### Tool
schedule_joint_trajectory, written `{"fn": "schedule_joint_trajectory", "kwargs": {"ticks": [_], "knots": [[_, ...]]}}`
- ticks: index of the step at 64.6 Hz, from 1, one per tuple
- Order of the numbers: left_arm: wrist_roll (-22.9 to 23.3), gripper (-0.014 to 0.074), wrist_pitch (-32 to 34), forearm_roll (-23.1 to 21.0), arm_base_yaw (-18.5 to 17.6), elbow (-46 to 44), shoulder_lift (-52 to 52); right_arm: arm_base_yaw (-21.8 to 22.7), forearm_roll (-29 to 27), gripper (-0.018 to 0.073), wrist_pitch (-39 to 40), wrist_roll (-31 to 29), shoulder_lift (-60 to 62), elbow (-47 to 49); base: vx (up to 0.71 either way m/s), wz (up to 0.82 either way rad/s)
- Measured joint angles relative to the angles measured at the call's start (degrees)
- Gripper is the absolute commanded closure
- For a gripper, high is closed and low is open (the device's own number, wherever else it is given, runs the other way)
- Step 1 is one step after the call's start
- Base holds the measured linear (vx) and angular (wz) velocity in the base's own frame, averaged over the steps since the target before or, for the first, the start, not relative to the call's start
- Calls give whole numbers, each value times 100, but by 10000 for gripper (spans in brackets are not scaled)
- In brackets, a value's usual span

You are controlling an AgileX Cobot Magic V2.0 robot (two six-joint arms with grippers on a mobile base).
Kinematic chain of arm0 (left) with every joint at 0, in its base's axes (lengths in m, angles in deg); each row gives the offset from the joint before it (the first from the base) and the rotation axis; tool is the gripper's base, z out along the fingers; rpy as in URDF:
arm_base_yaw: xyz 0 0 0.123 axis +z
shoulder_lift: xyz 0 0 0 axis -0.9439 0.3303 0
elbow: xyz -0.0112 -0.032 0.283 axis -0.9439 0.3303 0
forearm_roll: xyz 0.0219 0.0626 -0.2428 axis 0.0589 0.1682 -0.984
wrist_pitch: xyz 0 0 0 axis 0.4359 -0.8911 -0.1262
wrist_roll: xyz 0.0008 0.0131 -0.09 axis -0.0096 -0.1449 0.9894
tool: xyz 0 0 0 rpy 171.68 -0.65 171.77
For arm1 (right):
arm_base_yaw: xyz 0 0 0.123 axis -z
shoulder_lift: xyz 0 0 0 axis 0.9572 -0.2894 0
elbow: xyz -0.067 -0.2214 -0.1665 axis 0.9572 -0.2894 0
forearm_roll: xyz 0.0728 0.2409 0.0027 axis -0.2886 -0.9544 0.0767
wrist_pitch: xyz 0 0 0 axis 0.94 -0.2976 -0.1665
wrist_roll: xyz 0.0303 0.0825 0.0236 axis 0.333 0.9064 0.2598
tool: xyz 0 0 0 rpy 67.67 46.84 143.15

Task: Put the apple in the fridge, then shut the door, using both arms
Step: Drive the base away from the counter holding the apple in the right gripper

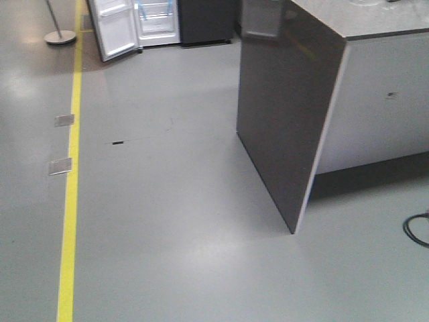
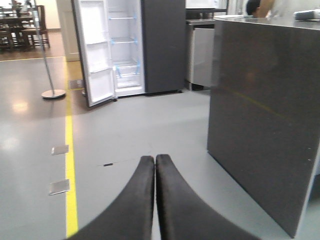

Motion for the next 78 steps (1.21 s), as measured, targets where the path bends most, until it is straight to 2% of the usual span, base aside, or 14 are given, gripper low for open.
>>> {"fn": "schedule_joint_trajectory", "kwargs": {"ticks": [35,78], "knots": [[0,601,0,0,0,0,0,0,0,543,0,0,0,0,8,31],[0,601,0,0,0,0,0,0,0,543,0,0,0,0,7,10]]}}
